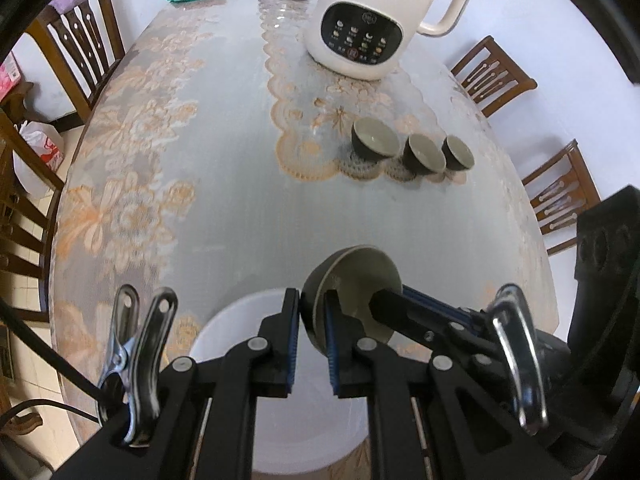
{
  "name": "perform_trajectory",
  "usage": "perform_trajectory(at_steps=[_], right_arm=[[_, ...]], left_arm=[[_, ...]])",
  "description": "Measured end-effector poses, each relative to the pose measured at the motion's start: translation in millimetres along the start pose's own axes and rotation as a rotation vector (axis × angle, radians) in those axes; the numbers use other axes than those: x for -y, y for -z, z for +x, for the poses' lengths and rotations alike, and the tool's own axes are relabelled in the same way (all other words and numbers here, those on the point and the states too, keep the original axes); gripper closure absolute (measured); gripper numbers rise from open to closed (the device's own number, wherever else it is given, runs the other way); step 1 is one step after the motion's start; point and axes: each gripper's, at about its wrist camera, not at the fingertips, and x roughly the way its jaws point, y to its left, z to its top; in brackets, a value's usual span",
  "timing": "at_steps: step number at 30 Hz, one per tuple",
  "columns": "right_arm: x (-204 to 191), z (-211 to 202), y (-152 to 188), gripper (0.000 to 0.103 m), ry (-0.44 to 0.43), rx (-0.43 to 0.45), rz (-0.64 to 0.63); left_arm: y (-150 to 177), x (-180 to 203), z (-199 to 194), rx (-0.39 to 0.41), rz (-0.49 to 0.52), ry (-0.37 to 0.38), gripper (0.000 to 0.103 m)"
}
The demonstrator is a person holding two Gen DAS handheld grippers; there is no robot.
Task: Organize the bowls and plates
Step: 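Lift the bowl with the left gripper and carry it toward the plate stack, then lower the bowl onto the table beside the plates and open the left gripper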
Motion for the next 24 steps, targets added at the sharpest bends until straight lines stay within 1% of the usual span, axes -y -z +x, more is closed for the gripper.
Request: perform_trajectory(at_steps=[6,12,20,24], right_arm=[[-0.6,-14.1,15.9,0.089,0.021,0.030,0.014],[14.1,-31.5,28.0,0.089,0.050,0.067,0.067],[54.1,-55.1,37.2,0.089,0.095,0.055,0.102],[79.0,-57.4,40.3,0.089,0.110,0.037,0.138]], left_arm=[[17.1,6.3,-0.6,-0.015,0.014,0.025,0.092],[24.2,32.6,1.4,-0.021,0.079,0.054,0.092],[33.6,77.6,20.7,-0.056,0.131,0.083,0.092],[37.3,92.0,42.9,-0.093,0.111,0.101,0.092]])
